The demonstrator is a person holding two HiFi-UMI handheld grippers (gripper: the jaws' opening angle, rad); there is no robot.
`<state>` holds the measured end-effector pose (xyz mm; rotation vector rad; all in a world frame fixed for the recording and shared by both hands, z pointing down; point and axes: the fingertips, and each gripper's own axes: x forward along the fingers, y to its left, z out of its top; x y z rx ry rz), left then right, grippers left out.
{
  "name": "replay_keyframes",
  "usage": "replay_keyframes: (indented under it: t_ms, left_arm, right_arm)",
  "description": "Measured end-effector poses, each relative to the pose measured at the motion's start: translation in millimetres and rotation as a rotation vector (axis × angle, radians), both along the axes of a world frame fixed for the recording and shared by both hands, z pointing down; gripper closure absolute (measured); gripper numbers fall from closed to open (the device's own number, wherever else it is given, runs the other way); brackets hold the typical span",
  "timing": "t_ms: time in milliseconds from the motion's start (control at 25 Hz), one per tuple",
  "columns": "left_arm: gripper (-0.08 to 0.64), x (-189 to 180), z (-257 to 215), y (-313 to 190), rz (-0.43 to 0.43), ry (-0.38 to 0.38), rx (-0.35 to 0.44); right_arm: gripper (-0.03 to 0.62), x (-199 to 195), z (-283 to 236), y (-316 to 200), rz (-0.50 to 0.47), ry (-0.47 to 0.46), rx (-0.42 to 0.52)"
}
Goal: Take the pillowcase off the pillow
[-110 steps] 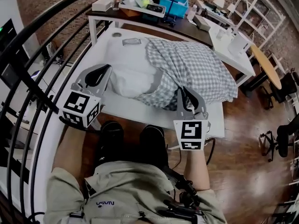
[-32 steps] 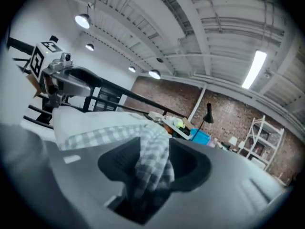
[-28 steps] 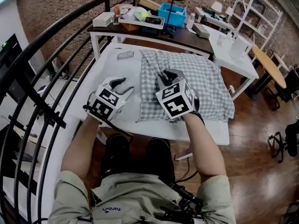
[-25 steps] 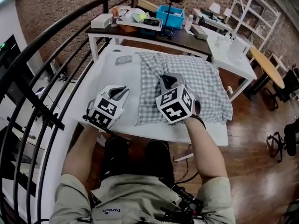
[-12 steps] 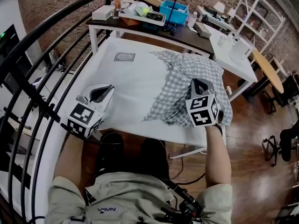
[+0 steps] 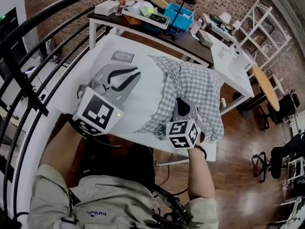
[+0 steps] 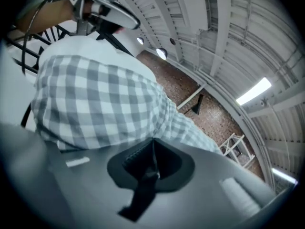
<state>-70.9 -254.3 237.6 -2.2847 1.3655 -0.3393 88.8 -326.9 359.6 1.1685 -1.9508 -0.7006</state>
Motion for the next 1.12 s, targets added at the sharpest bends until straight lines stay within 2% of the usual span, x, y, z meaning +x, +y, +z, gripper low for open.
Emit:
replay_keyframes:
  t_ms: [80, 120, 160, 200, 280, 360, 400, 480, 520, 560, 600, 680, 760, 840, 920, 960, 1000, 1040, 1120]
  left_arm:
    - [0.480, 2, 4, -42, -0.046, -0.020, -0.040]
    - [0.430, 2, 16, -68, -0.073, -0.063, -0.094]
    - [0.337, 1, 34, -91, -0.096, -0.116, -0.172]
    - [0.274, 0, 52, -109, -0.111, -0.159, -0.258]
    - [0.298, 0, 78, -120, -0.105, -0.181, -0.380]
    - [0.438, 4, 91, -110, -0.084, -0.177, -0.411]
    - [0.500, 7, 95, -103, -0.085, -0.193, -0.401]
    - [0.531, 15, 102, -89, -0.103, -0.259, -0.347]
    - [0.534, 19, 104, -82, -0.112, -0.290, -0.313]
    - [0.535, 24, 104, -76, -0.117, -0.311, -0.279]
    - [0.535, 29, 104, -69, -0.120, -0.322, -0.245]
    - [0.537, 35, 102, -53, -0.126, -0.328, -0.180]
    - [0.538, 40, 102, -37, -0.129, -0.320, -0.130]
    - [0.538, 45, 102, -23, -0.122, -0.303, -0.092]
    - [0.540, 46, 99, -14, -0.117, -0.283, -0.059]
    - [0.540, 45, 97, -11, -0.118, -0.273, -0.045]
    - [0.540, 43, 95, -8, -0.121, -0.262, -0.032]
    - [0.540, 41, 91, -6, -0.125, -0.248, -0.022]
    - [0.541, 31, 79, -4, -0.132, -0.203, 0.000]
  right_arm:
    - [0.581, 0, -1, 1, -0.006, -0.027, 0.002]
    - [0.580, -1, -1, 2, -0.009, -0.037, 0.006]
    - [0.580, -1, -1, 3, -0.012, -0.044, 0.009]
    - [0.580, -1, -3, 4, -0.018, -0.050, 0.009]
    - [0.580, -2, -8, 6, -0.049, -0.100, -0.037]
    - [0.569, -3, -26, 10, -0.112, -0.272, -0.163]
    - [0.554, -4, -45, 13, -0.156, -0.401, -0.227]
    - [0.529, -11, -97, 14, -0.245, -0.644, -0.283]
    - [0.508, -15, -120, 10, -0.268, -0.717, -0.272]
    - [0.508, -19, -138, 3, -0.275, -0.746, -0.246]
    - [0.493, -26, -149, -6, -0.271, -0.733, -0.220]
    - [0.445, -48, -151, -24, -0.256, -0.646, -0.222]
    - [0.398, -70, -139, -43, -0.234, -0.567, -0.280]
    - [0.390, -83, -126, -65, -0.176, -0.513, -0.331]
    - [0.390, -88, -100, -83, -0.095, -0.388, -0.373]
    - [0.399, -90, -85, -88, -0.063, -0.295, -0.381]
    - [0.464, -90, -74, -92, -0.040, -0.211, -0.371]
    - [0.560, -89, -70, -95, -0.022, -0.156, -0.345]
    - [0.583, -79, -81, -101, 0.019, -0.139, -0.268]
